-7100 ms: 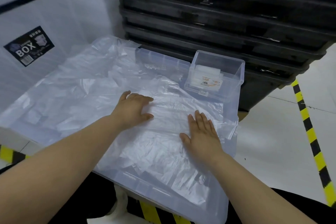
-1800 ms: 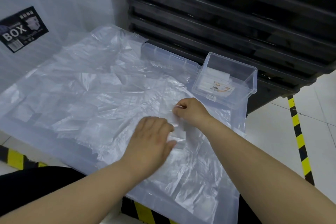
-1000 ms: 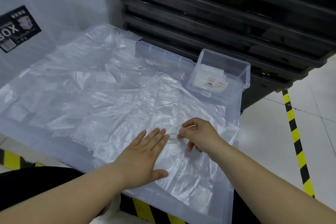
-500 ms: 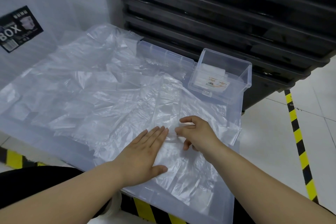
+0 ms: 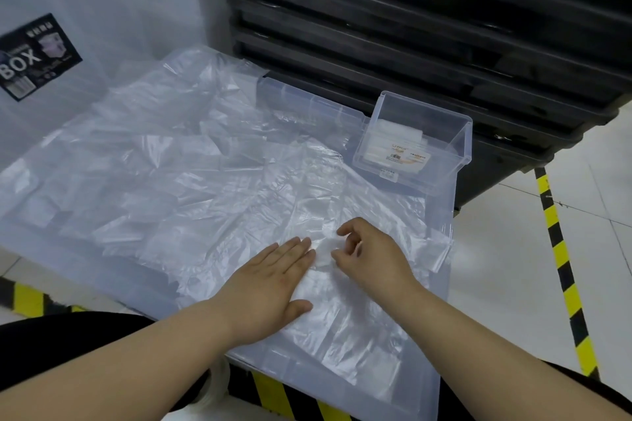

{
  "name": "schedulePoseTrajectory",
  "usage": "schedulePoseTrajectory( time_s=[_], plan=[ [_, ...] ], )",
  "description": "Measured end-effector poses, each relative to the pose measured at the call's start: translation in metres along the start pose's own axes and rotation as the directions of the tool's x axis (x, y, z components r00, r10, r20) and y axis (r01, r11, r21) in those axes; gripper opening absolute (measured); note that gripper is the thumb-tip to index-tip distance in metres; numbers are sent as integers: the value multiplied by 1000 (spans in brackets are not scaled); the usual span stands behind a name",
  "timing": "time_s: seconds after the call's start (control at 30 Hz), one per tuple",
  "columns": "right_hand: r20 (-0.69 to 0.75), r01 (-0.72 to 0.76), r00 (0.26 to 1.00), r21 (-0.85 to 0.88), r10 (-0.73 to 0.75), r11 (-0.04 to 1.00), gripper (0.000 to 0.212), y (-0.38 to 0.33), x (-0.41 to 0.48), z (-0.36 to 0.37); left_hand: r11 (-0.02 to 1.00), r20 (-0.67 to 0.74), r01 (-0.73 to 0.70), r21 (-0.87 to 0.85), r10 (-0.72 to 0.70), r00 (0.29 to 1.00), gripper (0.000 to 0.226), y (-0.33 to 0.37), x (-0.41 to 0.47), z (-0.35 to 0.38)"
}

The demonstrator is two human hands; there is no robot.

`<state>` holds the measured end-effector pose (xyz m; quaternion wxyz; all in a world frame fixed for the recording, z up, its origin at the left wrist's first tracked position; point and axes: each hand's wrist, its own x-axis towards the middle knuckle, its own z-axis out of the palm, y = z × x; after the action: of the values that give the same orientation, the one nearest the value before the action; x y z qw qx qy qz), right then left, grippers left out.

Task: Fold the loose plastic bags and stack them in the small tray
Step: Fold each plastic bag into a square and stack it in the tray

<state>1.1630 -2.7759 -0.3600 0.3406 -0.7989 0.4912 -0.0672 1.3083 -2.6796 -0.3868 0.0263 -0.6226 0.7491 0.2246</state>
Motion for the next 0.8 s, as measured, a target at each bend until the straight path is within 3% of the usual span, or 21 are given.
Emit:
schedulePoseTrajectory(
  time_s=[0.07,0.13,0.3,0.4,0.43,0.53,0.67,0.77,0.8],
  plan=[
    [-172,325,900,-345,-400,881,15,5,-3,12,1000,1,-1,17,1,1000,119,-2,0,1],
    [-123,446,810,-506,-573,739,20,7,-6,24,1000,10,-8,18,8,1000,116,-1,-1,0],
    [-6,449,841,-549,-541,705,33,10,-8,36,996,33,25,86,-28,999,115,-8,-6,-1],
    [-21,459,820,-572,-571,680,10,9,-8,33,982,13,86,170,-89,996,117,-12,-7,-2],
    [-41,463,811,-565,-583,683,16,9,-7,34,975,-4,105,196,-106,994,118,-13,-7,-2],
    [-52,475,802,-549,-595,688,13,7,-7,34,966,-217,158,206,-113,970,119,-18,-3,-4],
    [-46,453,825,-543,-564,707,30,4,-1,29,981,-282,155,118,-117,952,67,-21,-1,-16],
    [-73,473,828,-442,-557,762,7,6,4,21,984,-393,99,148,-34,919,58,-23,2,-13],
    [-73,483,831,-397,-552,780,15,7,3,19,987,-405,86,139,-22,914,56,-21,3,-13]
  ],
)
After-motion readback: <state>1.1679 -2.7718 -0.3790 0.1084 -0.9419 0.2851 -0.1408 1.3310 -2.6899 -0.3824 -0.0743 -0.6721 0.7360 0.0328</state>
